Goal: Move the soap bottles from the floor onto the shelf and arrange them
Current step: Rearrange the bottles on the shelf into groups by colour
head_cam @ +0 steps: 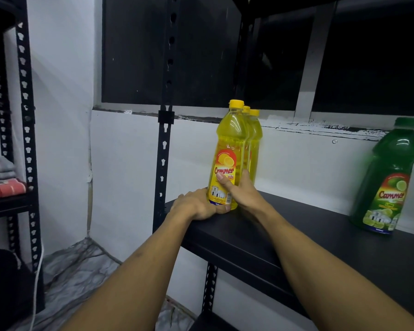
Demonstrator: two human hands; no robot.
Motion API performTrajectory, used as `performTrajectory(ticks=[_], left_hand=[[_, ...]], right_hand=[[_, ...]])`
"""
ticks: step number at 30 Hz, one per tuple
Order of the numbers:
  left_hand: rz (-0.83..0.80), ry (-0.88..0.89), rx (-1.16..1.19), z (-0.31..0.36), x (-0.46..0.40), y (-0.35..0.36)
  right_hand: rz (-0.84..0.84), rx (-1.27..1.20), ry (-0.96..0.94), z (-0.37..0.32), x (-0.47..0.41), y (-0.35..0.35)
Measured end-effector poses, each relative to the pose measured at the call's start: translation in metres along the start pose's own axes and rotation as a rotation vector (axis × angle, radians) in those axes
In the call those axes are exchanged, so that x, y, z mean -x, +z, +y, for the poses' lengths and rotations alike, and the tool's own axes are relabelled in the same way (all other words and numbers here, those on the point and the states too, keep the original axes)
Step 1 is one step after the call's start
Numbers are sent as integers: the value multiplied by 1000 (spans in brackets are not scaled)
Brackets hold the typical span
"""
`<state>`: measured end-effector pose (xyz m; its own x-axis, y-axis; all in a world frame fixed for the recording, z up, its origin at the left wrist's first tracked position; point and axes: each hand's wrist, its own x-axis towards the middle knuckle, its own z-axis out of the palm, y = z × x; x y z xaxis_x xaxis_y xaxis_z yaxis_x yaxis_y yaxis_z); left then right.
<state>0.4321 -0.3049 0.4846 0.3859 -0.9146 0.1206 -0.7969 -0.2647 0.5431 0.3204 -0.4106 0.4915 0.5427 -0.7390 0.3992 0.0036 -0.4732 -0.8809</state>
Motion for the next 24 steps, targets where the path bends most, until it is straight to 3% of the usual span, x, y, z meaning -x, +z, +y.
performTrajectory(ticks=[7,11,19,24], left_hand=[[2,-9,-19,2,5,-1],[57,-31,-24,2,11,-1],[256,-66,-91,8,41,1],[256,-43,-128,11,70,6]], right_hand=[[32,102,27,3,4,1],[-26,302,124,2,23,-8],[-192,928,237,-15,93,-47],[-170,1039,249,-34,151,-93]])
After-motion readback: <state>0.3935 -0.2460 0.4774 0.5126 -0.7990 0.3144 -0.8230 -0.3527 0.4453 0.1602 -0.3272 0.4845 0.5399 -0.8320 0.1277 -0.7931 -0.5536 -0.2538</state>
